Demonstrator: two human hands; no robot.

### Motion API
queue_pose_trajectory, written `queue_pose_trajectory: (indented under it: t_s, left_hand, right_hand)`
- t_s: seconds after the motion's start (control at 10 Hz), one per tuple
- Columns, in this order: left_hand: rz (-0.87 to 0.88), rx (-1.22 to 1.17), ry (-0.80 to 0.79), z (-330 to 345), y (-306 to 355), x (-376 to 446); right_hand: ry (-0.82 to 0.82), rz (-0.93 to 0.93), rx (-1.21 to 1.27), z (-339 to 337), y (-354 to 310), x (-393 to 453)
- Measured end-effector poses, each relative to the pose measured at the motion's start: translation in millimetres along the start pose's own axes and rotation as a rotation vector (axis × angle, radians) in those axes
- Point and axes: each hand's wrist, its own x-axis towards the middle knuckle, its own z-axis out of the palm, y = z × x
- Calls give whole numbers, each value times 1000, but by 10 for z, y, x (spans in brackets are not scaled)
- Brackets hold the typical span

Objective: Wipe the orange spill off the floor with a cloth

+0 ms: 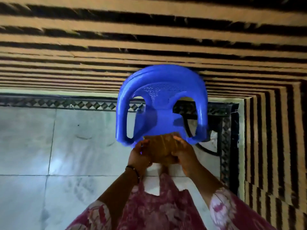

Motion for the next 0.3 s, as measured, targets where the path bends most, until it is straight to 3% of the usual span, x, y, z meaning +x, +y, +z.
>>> queue_pose_trajectory:
  t_s: [0.2,0.3]
  left_hand:
    - [163,322,157,114,-382,1028]
    - [143,371,160,187,-522,1346]
  right_hand:
    - [-69,-118,-409,68,447,1066]
    - [-103,-45,-485,116,611,1333]
